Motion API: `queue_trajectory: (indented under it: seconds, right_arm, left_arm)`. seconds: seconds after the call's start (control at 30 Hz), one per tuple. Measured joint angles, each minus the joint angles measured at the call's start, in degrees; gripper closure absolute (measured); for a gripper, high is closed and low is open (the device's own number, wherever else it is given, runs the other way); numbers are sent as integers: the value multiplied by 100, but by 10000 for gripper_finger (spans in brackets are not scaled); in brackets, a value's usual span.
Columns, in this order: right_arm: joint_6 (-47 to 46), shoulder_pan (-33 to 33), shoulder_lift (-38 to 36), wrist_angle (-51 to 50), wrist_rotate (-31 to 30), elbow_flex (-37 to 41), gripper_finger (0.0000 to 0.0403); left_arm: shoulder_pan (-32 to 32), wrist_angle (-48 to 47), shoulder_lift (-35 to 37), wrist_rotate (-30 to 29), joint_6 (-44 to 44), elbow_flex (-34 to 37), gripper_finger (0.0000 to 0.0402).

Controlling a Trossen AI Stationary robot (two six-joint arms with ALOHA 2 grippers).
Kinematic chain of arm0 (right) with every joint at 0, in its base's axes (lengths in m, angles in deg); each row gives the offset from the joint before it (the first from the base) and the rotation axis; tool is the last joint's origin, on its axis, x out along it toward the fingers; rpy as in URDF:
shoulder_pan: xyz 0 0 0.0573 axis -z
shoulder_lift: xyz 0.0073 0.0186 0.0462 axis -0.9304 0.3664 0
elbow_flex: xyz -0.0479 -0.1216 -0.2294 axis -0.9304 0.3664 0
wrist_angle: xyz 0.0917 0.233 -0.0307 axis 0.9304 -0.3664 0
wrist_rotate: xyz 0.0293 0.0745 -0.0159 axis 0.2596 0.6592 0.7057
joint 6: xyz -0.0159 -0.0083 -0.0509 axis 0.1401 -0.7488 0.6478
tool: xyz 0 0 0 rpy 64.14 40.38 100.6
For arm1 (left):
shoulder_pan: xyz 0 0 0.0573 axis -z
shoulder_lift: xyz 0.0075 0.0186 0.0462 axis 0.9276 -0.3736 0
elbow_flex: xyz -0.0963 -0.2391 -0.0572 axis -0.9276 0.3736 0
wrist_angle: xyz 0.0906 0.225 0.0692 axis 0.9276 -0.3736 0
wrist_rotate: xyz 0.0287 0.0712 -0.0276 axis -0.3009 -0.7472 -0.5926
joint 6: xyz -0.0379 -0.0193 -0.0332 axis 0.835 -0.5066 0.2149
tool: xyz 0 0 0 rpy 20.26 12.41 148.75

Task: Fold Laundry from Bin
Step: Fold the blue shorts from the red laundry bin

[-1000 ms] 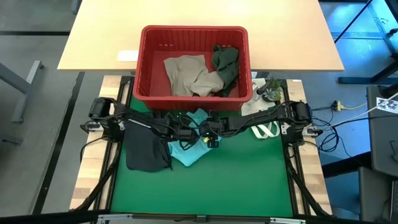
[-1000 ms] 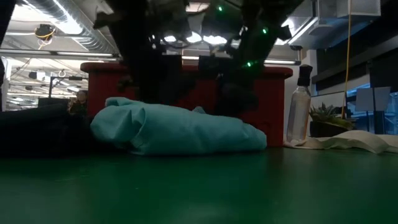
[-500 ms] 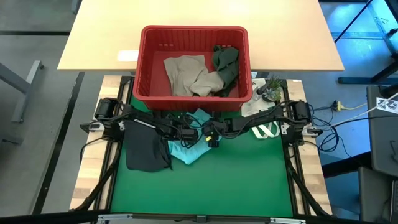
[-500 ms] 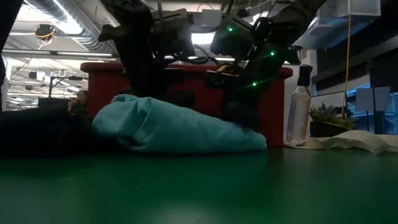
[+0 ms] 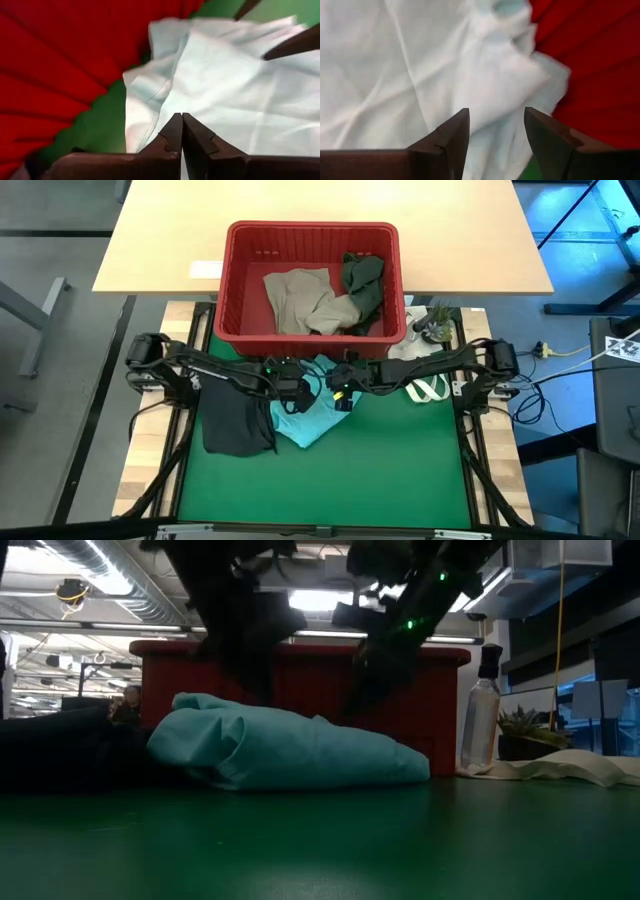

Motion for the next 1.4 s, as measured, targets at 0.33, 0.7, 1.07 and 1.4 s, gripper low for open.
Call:
queue_trajectory:
  seconds: [0.33,0.7,1.07,1.4]
  right_arm:
    - [-207,-456,-335,260,974,-2,214]
    - [-350,-1302,-40,1588,998,6,214]
    - [-480,-1495,935,2510,954,18,214]
    - [-661,-1495,1614,2559,803,14,214]
  left_arm:
    - [559,3,825,519,-717,0,400]
    - [1385,40,799,1091,-605,0,400]
    - [1921,-132,198,286,-153,-2,400]
    - [1796,-817,-771,295,254,0,400]
